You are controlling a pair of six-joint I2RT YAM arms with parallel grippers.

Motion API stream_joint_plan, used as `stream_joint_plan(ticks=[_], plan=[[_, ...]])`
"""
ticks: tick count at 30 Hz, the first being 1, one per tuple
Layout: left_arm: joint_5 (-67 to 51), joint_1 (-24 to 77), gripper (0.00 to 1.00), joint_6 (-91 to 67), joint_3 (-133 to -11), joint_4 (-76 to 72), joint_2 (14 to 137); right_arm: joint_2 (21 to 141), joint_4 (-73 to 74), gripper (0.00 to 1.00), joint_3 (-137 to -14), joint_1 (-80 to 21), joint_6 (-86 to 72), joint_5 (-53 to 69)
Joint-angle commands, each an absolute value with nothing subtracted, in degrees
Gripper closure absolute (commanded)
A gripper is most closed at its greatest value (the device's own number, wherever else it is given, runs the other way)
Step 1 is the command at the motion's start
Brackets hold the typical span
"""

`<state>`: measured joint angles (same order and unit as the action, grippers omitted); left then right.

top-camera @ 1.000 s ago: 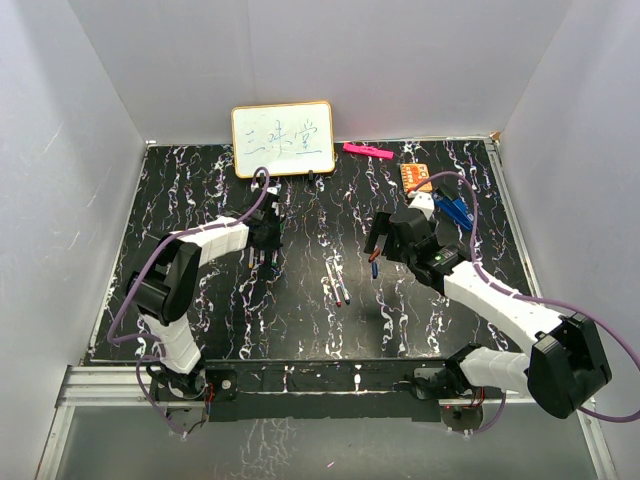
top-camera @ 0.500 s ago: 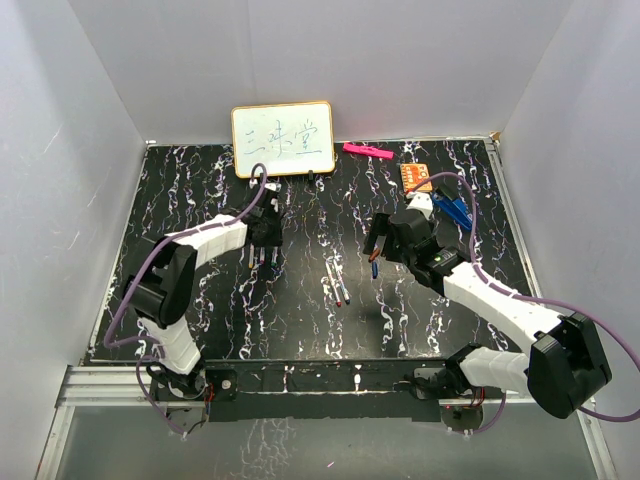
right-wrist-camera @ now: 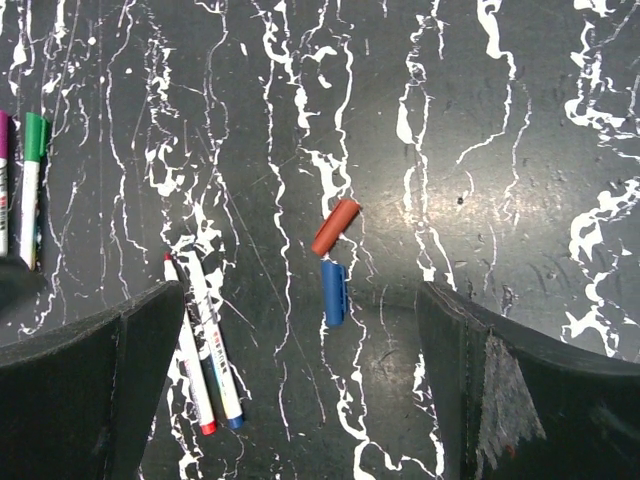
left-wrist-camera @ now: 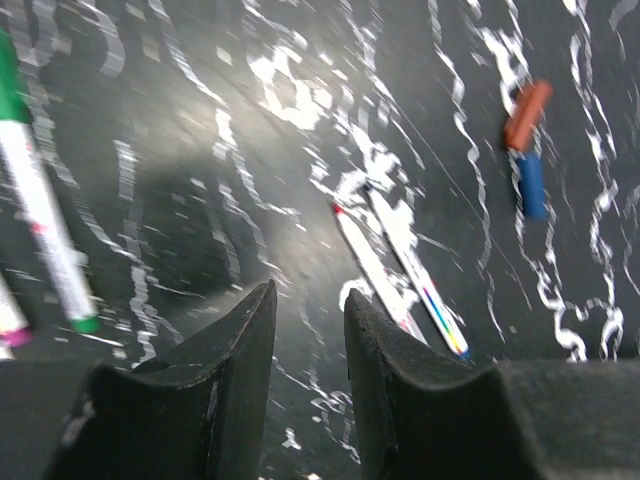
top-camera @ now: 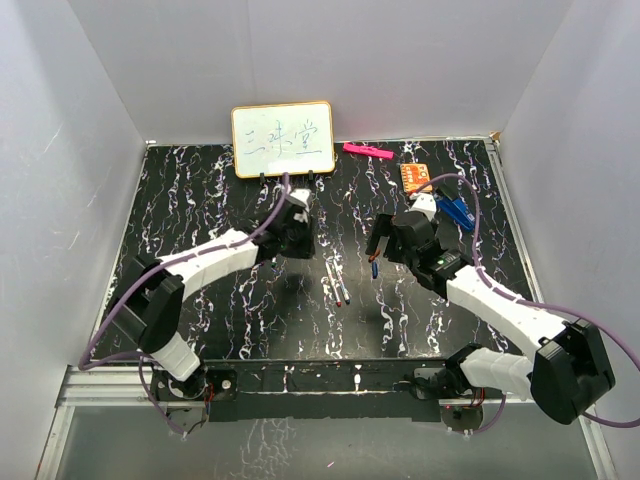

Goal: Insert the pens into the pen caps

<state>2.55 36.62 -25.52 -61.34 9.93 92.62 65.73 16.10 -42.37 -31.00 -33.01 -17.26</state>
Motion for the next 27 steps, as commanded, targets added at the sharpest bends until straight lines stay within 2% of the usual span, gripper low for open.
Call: stream_joint_plan(ticks=[1,16,27], plan=[[1.4,42.0,0.67,-29.2,-59.8,11.2,91.7,63.8,15.1,0.02,-42.4,-30.8,-32.5,-20.6],[5.4,50.1,0.65,-31.4,-63.5,13.7,99.8,60.5,15.1,0.02,-40.4,-30.8,-33.4,-20.6],[5.6,51.5,0.64,-31.7,-65.5,13.3,102.9,60.5,13.9,0.02,-39.7,-30.8,-32.9,-19.3]])
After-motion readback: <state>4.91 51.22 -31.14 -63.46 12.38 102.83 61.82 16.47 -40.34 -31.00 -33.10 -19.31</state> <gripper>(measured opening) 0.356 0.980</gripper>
